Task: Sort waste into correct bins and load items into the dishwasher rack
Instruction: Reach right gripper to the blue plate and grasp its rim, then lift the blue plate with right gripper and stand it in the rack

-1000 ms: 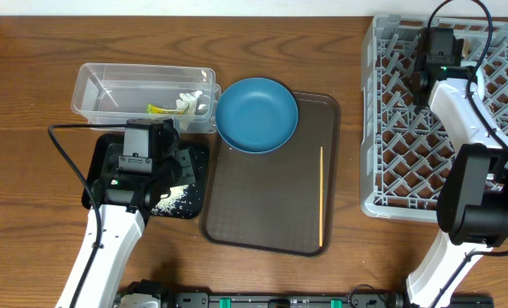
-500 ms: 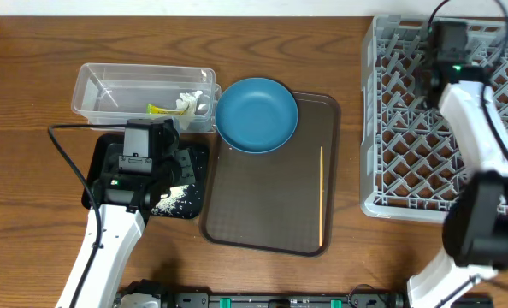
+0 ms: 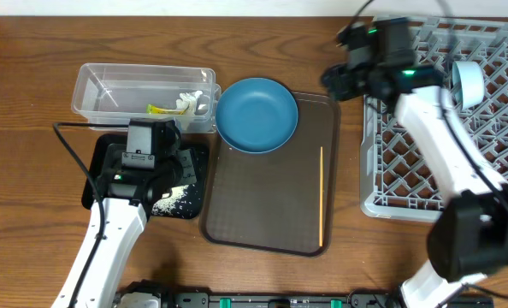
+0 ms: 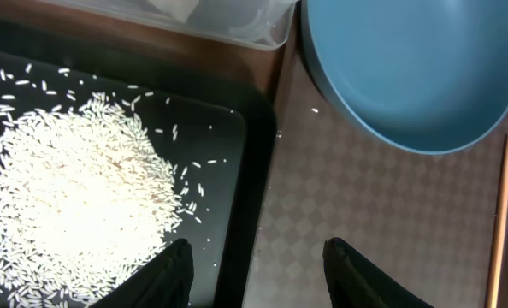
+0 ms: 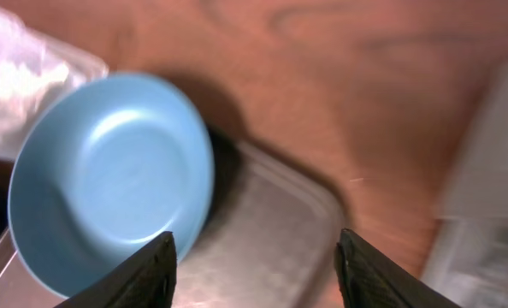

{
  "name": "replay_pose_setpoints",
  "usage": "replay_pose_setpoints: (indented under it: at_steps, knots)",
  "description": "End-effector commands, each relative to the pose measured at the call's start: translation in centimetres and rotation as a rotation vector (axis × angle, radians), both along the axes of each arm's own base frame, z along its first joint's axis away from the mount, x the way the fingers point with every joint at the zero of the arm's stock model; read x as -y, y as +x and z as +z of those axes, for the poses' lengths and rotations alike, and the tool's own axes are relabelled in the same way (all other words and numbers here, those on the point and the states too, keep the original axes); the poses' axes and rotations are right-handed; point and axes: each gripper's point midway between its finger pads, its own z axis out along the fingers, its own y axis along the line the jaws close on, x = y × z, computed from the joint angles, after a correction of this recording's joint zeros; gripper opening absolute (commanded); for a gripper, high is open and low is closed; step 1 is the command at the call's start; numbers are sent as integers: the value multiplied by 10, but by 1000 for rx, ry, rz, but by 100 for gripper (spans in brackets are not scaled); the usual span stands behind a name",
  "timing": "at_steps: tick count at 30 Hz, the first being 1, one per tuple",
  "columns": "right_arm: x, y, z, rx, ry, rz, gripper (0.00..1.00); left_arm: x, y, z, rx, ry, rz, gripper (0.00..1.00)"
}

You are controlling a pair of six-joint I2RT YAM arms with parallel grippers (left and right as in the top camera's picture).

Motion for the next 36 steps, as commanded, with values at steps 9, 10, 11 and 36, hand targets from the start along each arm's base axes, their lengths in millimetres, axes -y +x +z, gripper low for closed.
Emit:
replay_pose_setpoints:
  at_steps: [9, 10, 11, 36]
  knots:
    - [-55, -21, -105, -244, -52, -8, 47, -3, 3, -2, -9, 9, 11, 57]
    - [-54, -22, -114, -258, -71, -30, 45, -3, 3, -2, -9, 9, 11, 57]
    - [-53, -22, -120, -270, -84, -47, 44, -3, 3, -2, -9, 9, 11, 57]
    - [109, 27, 64, 266, -384, -472, 1, -3, 2, -2, -13, 9, 11, 57]
